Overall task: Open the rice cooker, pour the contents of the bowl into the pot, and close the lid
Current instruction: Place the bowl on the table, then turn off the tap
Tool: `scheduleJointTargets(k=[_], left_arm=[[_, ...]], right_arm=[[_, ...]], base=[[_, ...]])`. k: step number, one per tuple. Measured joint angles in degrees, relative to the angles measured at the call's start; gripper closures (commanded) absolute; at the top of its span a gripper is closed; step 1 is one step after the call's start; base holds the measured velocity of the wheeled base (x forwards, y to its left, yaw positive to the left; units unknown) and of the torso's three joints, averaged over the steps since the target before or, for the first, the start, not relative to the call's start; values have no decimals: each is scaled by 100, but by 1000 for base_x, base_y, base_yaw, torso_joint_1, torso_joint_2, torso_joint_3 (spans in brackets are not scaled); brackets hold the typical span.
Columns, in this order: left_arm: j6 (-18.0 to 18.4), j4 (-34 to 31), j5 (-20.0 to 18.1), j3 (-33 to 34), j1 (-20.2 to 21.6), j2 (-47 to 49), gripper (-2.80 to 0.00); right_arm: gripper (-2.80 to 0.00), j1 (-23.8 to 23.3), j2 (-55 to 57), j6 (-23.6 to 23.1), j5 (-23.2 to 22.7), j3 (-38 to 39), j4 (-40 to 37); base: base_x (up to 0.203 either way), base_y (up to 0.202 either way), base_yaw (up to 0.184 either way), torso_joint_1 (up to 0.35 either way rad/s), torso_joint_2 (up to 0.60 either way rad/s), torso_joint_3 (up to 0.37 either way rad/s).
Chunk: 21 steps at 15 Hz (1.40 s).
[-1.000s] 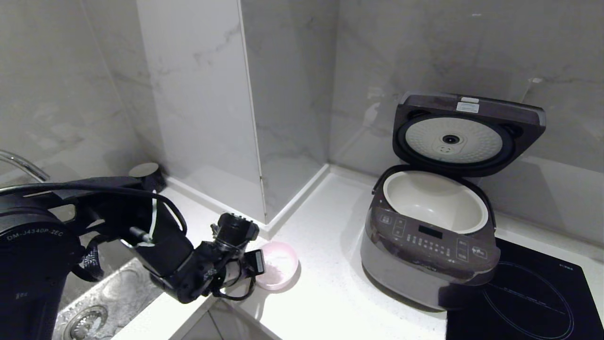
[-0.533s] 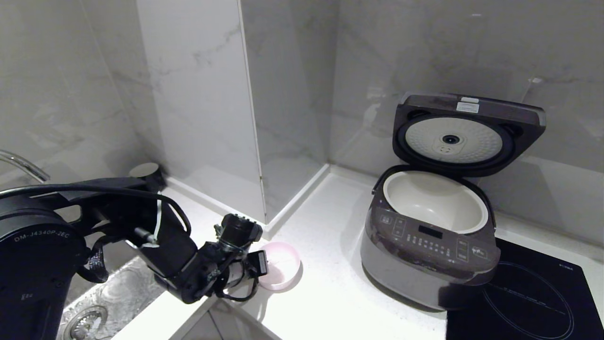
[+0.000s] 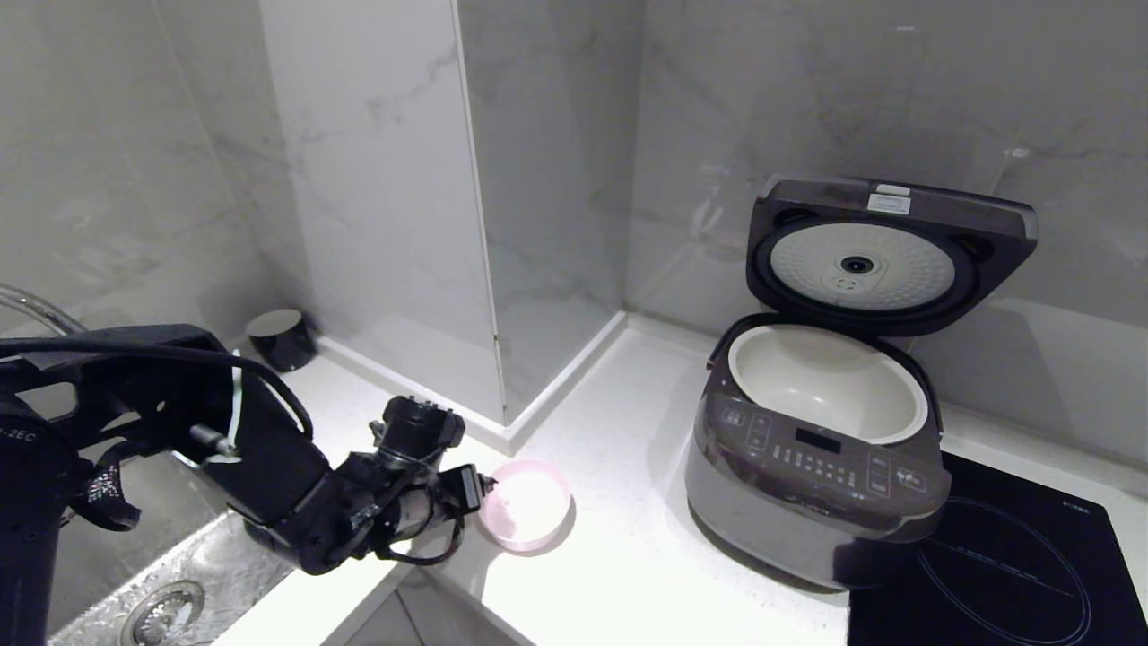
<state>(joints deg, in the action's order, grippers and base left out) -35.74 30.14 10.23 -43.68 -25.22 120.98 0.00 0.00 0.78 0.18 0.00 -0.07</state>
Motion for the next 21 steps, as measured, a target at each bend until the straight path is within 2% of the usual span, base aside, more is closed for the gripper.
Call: scheduleJointTargets(k=[4,8,10,12,16,19,21], left_arm=[[63,-2,-41,350,783,-484,-280],[228,140,-4,777,2078,-716,-280],[311,460,-12,1136,2783,-776,-280],[586,1170,-28,1695,3479,-810,-280],[1443,3213,-79,2551,4987,-668,-280],[2003,4409,-468,2712,6154,-341,-280],[2202,4910,-722,2586,6845,-90,-280]], right_arm=[[0,0,0,-1,1,0,2],[0,0,0,1,0,0,2],[0,0,0,1,0,0,0],[0,0,0,-1,0,0,2],[0,0,0,-1,0,0,2],[0,0,0,1,0,0,-2],[0,0,0,1,-2,0,2]], base=[[0,0,0,0,0,0],[0,0,0,0,0,0],[0,0,0,0,0,0],[0,0,0,0,0,0],[0,0,0,0,0,0],[0,0,0,0,0,0],[0,0,0,0,0,0]])
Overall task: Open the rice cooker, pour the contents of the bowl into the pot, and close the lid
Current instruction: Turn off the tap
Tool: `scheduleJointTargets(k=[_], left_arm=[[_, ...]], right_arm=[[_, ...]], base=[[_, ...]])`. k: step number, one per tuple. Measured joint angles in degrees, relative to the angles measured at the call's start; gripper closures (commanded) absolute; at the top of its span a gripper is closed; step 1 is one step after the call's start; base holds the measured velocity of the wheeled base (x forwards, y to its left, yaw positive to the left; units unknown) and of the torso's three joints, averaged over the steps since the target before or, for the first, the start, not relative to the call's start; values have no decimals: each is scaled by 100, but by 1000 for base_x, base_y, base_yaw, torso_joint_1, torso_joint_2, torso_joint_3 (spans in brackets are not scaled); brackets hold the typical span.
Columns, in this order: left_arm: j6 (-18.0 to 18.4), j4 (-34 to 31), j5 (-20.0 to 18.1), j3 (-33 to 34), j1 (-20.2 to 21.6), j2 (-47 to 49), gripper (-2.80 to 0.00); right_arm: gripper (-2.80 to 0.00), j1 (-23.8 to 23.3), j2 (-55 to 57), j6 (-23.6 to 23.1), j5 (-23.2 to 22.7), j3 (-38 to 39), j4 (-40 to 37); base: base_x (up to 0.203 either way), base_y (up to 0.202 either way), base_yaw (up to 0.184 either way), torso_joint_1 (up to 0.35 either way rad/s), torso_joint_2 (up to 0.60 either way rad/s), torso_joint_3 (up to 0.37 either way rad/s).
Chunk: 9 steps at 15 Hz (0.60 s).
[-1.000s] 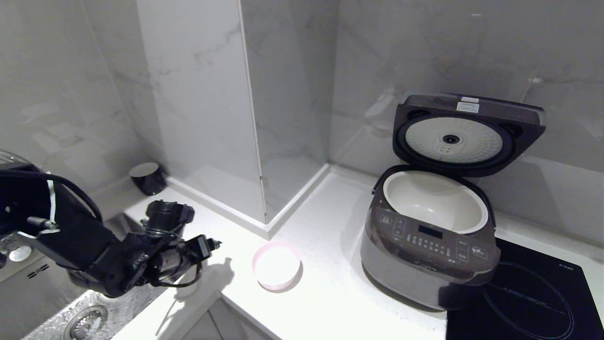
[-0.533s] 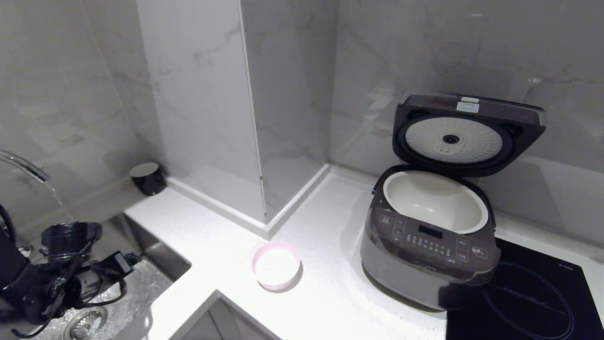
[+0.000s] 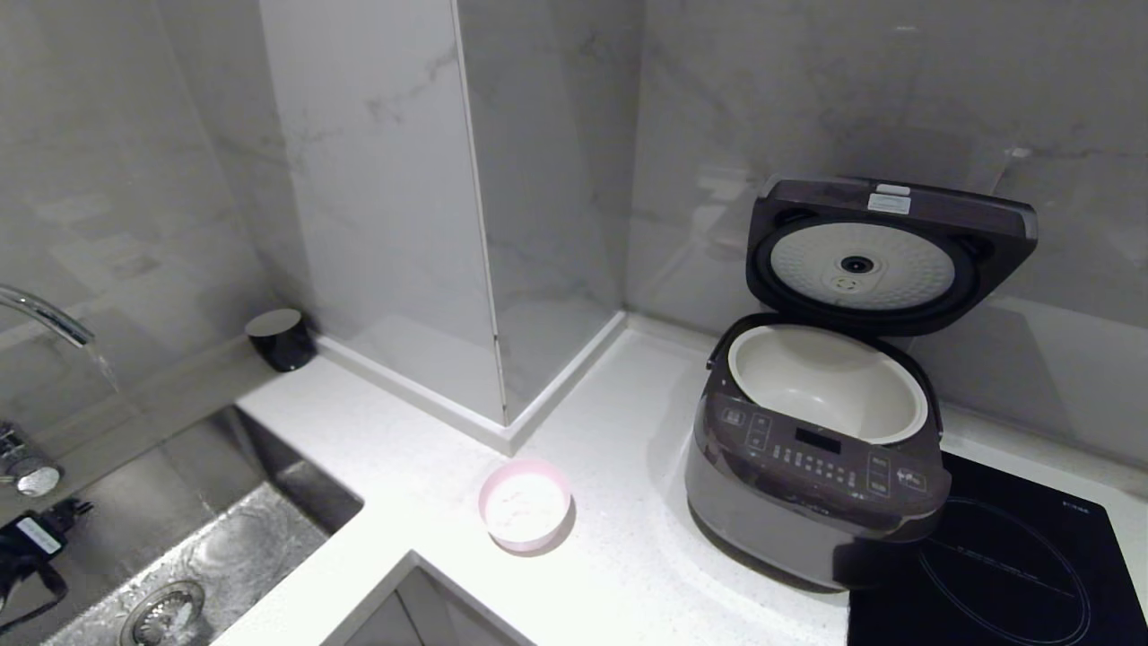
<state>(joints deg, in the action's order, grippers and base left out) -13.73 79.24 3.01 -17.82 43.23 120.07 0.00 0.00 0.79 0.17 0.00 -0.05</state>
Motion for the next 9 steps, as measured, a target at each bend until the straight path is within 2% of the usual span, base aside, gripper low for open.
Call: scheduleJointTargets(k=[2,4,9], left_arm=[[31,241,-58,-283,497,192,-280],[28,307,-75,-471,748,338,-280],[-7,284,-18,-1307,678,772,-280]], right_arm=[[0,0,0,-3,1,0,-2],[0,0,0,0,2,0,0],[0,0,0,-2,2,0,0]], base=[[0,0,0,0,0,0],[0,0,0,0,0,0],[0,0,0,0,0,0]])
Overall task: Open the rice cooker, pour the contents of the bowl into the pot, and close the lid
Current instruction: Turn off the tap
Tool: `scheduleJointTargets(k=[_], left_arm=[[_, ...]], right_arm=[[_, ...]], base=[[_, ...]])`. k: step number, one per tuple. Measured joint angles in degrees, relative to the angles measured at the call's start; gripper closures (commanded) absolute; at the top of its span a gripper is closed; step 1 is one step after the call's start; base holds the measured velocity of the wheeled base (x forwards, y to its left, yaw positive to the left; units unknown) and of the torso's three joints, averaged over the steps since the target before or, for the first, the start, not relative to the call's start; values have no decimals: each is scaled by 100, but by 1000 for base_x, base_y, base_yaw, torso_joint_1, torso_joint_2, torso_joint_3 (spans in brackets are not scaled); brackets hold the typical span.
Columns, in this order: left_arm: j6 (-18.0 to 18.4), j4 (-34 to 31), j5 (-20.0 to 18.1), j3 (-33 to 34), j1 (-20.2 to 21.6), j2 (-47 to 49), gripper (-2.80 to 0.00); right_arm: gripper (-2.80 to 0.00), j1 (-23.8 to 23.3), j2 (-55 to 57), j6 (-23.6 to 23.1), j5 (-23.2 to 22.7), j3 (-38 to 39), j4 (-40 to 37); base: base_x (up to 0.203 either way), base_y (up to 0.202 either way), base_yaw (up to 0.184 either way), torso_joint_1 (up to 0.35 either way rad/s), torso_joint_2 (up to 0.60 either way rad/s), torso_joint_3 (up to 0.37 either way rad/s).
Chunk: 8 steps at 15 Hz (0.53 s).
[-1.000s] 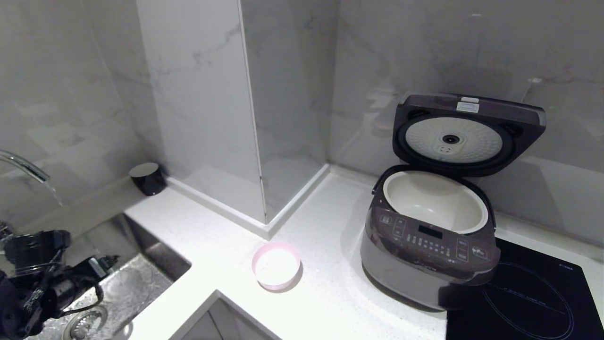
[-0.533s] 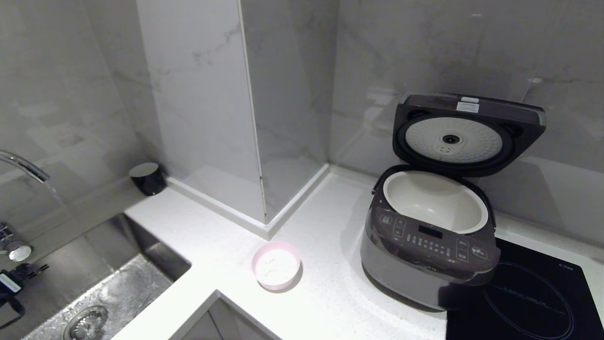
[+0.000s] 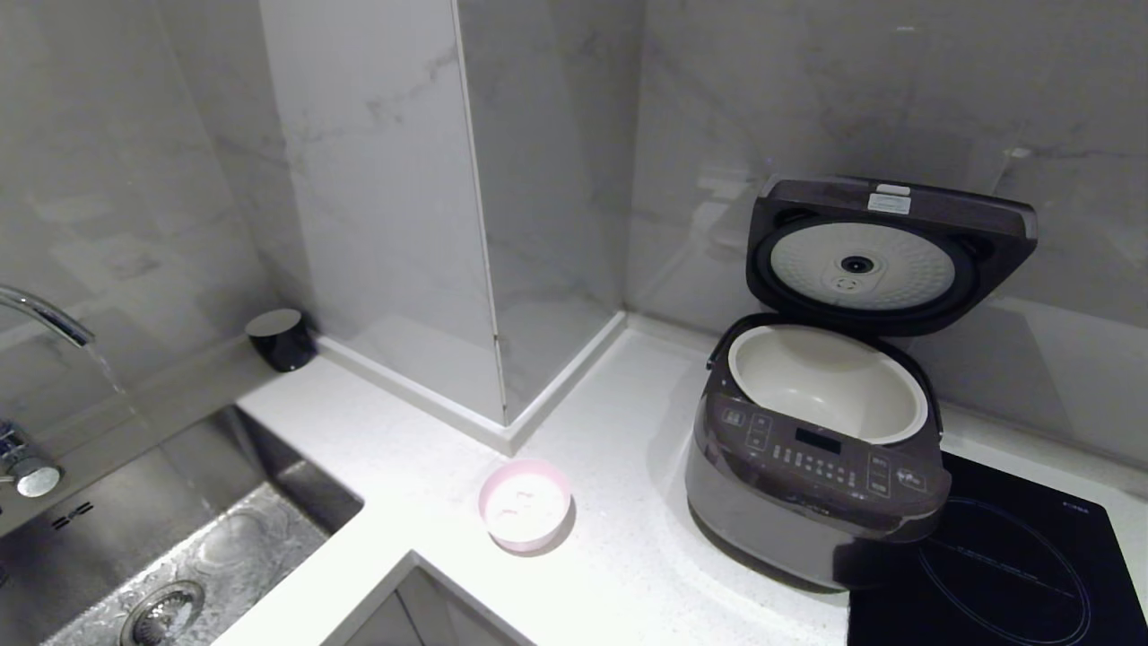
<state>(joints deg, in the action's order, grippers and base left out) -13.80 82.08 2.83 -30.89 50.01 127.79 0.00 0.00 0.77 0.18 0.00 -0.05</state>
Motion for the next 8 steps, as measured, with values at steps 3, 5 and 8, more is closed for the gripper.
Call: scheduleJointTargets(k=[3,5,8], left_arm=[[-9,-157,227,-725,-174,352,-280],[-20,-456,404,-1147,-234,563,-280],[-153,-881,452,-1680,-260,769,0]], right_arm=[[0,0,0,0,0,0,-2],[0,0,0,0,0,0,0],[0,0,0,0,0,0,-2]], base=[[0,0,0,0,0,0],[0,0,0,0,0,0],[0,0,0,0,0,0]])
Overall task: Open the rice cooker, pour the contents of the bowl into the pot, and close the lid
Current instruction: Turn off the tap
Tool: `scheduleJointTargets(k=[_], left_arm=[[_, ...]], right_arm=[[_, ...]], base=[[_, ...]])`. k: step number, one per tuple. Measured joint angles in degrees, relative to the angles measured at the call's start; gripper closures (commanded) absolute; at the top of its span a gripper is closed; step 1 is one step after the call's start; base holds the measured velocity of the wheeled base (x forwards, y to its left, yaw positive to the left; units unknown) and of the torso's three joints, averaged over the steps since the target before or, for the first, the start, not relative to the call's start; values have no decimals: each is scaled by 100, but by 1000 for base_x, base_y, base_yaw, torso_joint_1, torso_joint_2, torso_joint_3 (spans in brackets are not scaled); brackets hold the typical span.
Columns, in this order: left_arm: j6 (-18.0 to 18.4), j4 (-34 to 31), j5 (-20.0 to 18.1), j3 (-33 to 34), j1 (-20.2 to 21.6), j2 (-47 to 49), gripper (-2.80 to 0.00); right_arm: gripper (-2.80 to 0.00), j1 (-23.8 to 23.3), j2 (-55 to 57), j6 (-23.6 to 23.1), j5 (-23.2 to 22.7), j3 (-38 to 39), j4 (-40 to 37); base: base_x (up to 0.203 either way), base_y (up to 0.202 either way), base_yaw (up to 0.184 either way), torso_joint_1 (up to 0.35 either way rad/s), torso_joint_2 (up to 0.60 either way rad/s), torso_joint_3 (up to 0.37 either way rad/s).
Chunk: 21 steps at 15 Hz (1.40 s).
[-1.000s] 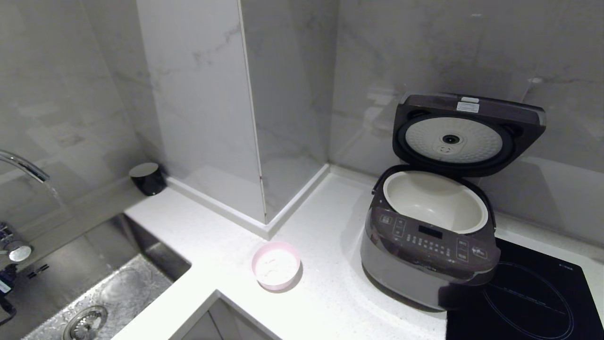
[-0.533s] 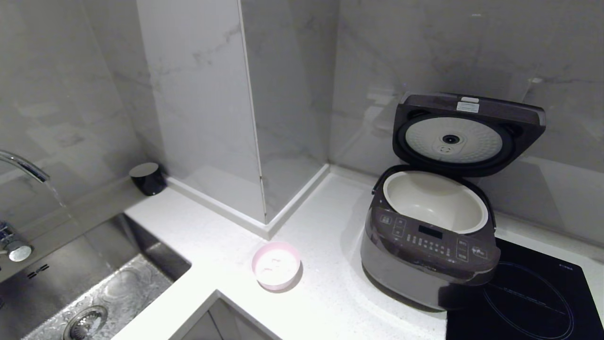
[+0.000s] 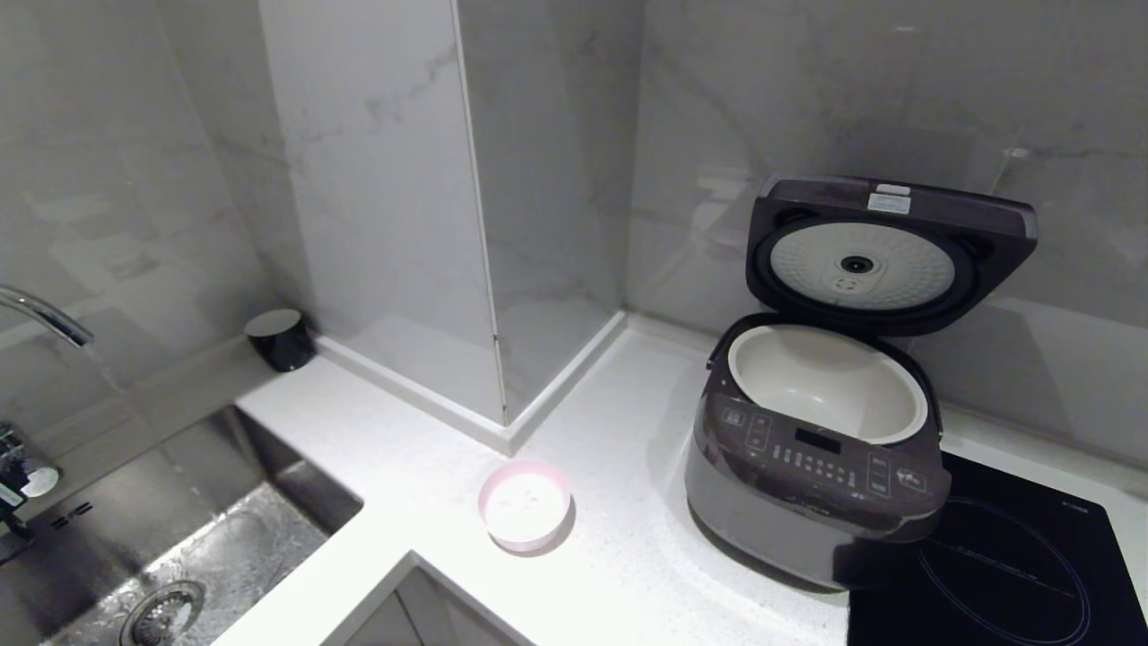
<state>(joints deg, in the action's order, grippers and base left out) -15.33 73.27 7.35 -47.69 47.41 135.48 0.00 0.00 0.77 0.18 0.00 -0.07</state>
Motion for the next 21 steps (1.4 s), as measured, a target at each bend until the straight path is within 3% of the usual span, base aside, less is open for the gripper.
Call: scheduleJointTargets(k=[3,9,14,17,21], left_arm=[[-219,-438,56,-439,2,79,0],[-258,-841,291,-1215,-9,323,0],[-256,-1027,332,-1478,-2,438,0],[-260,-1385,683,-1796,-23,480,0],[-256,-1410,772,-1904,-39,485,0]], right_arm=[[0,0,0,2,-2,0,5],[0,0,0,2,-2,0,5],[0,0,0,0,0,0,5],[0,0,0,2,-1,0,5],[0,0,0,0,-2,0,1]], base=[[0,0,0,0,0,0],[0,0,0,0,0,0],[0,0,0,0,0,0],[0,0,0,0,0,0],[0,0,0,0,0,0]])
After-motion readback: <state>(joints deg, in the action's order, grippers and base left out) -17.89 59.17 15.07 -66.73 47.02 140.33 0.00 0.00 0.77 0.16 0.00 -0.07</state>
